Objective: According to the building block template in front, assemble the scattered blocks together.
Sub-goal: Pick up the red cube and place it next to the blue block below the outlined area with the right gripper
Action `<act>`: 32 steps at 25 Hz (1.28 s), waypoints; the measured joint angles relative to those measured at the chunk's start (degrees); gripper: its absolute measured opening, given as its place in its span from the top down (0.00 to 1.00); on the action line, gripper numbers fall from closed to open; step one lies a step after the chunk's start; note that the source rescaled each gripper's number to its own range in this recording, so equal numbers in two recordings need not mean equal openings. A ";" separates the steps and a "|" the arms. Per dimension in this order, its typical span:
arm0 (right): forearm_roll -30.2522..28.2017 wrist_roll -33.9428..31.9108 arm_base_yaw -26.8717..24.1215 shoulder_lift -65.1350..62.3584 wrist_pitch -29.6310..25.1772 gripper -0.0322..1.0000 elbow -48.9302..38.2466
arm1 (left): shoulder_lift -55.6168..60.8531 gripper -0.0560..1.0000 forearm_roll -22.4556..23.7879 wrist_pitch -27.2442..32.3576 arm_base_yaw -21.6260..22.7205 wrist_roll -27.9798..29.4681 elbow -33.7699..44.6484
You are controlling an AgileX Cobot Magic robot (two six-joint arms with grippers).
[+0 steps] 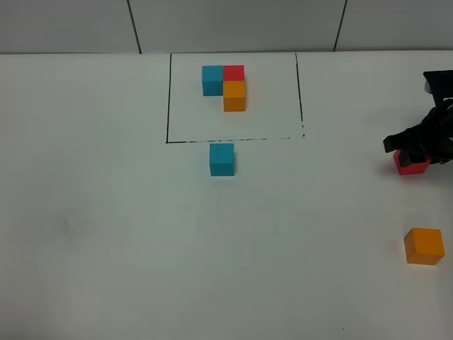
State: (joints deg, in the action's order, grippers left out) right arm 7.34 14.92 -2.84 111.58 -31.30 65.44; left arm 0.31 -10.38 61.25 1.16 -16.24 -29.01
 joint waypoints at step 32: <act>-7.34 49.31 31.04 8.42 -25.15 0.96 27.27 | 0.00 0.36 0.00 0.00 0.00 0.00 0.00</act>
State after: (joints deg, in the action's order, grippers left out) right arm 0.00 64.23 28.20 120.00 -56.45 92.71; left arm 0.31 -10.38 61.25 1.16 -16.24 -29.01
